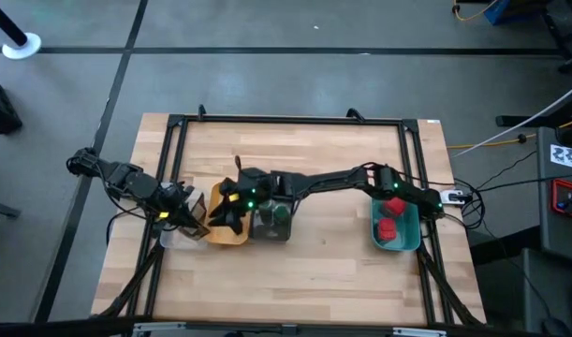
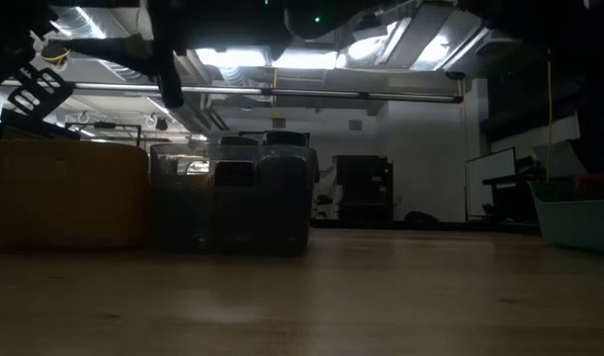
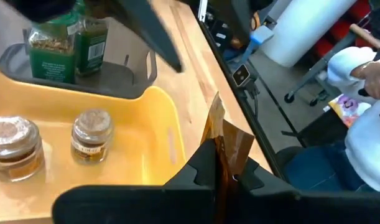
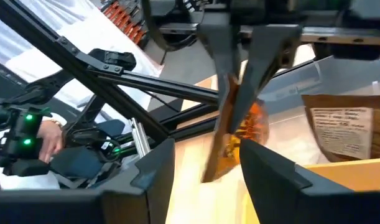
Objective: Sort spices by type
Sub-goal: Put the orange spice bag into the transparent bin
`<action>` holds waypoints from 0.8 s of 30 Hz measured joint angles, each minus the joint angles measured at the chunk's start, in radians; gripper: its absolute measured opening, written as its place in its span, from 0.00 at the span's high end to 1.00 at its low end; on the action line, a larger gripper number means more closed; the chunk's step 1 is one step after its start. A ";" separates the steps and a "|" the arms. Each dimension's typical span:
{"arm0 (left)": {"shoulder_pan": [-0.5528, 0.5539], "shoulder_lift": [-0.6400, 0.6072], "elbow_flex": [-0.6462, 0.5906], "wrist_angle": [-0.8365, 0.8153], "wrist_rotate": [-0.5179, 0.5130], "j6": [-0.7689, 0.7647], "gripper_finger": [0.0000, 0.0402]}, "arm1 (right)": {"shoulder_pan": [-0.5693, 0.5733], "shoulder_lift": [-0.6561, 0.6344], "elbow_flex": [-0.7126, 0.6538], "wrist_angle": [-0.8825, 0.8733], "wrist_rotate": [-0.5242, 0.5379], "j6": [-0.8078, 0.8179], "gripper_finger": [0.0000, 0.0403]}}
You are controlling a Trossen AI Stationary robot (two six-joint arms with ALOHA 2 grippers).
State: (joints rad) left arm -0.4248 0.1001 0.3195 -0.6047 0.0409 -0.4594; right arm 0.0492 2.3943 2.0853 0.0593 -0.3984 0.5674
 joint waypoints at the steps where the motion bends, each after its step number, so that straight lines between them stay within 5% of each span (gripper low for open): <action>1: 0.000 0.000 0.000 0.002 0.000 -0.001 1.00 | -0.008 -0.001 0.000 0.000 -0.016 0.000 0.55; 24: 0.000 0.001 -0.116 0.023 -0.044 -0.174 1.00 | -0.050 -0.137 0.002 -0.016 -0.040 -0.214 0.55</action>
State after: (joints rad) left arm -0.4252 0.1009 0.2039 -0.5820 -0.0033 -0.6335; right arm -0.0006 2.2570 2.0869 0.0434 -0.4385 0.3538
